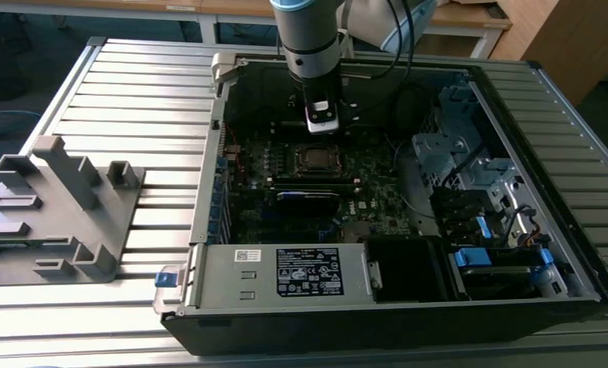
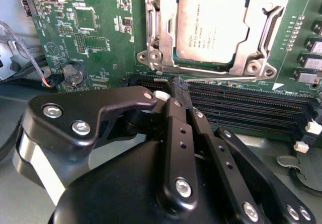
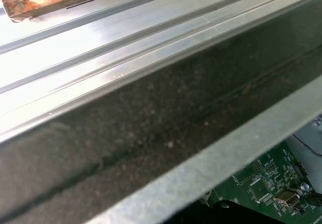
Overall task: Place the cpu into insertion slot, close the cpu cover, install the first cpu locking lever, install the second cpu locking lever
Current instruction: 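Install the first cpu locking lever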
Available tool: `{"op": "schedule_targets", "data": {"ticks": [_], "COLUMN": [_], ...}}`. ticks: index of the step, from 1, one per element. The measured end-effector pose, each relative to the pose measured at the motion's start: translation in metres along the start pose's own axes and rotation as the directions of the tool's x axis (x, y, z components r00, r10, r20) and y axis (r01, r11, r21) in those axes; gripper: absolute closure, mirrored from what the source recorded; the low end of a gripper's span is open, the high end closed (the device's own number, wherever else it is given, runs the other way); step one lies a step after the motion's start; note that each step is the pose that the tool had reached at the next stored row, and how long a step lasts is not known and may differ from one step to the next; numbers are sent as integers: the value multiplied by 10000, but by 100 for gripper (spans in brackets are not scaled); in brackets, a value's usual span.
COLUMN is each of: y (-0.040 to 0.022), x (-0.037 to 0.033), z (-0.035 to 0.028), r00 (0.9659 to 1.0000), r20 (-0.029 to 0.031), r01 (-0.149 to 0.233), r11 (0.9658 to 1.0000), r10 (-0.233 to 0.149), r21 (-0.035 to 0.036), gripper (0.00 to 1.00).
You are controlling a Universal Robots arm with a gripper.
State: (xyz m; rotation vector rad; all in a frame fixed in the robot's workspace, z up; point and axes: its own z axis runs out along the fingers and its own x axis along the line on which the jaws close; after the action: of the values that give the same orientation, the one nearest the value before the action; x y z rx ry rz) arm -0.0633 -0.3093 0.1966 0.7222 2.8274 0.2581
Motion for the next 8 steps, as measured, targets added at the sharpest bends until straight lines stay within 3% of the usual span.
{"op": "schedule_targets", "data": {"ticks": [8], "y": [1], "x": [-3], "z": [7], "r00": [10000], "r20": [0], "r01": [0], "r11": [10000], "r10": [0], "r21": [0], "gripper": [89]}}
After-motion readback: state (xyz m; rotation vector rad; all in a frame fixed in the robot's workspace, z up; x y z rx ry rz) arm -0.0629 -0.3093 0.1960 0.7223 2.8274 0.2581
